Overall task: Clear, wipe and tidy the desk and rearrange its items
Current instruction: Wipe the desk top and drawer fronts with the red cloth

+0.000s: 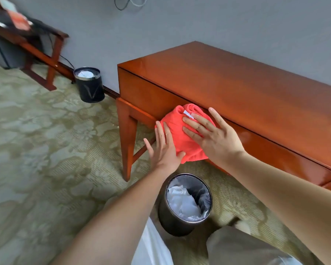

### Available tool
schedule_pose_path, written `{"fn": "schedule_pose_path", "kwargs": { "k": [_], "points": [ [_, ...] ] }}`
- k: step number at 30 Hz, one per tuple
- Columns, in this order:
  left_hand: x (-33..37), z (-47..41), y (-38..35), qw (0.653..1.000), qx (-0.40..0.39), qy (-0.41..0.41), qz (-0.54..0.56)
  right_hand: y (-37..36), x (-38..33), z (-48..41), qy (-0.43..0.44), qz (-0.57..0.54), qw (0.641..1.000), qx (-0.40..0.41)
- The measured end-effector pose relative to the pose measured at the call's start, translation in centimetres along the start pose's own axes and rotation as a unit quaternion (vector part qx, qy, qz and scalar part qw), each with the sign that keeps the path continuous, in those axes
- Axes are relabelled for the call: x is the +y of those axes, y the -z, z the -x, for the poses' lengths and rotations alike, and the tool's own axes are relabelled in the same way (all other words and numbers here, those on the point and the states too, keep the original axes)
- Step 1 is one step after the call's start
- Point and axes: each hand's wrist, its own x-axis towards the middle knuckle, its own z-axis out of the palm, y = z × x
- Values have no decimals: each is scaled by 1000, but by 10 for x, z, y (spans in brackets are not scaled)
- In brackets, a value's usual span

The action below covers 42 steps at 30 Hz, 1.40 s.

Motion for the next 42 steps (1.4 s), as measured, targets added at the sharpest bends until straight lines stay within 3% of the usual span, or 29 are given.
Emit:
{"fn": "schedule_pose_path", "kwargs": {
  "k": [8, 20, 33, 42],
  "points": [
    [-87, -63, 45, 999, 16, 12, 27, 51, -12, -116, 63, 56, 996, 8],
    [-181, -138, 99, 991, -10, 19, 135, 98, -37, -242, 84, 115, 989, 35],
    [-137, -122, 117, 995, 18, 4, 100, 98, -10, -197, 63, 33, 996, 51],
    [-50, -59, 68, 997, -9, 14, 71, 56, 19, -91, 50, -43, 996, 53]
  ]
}}
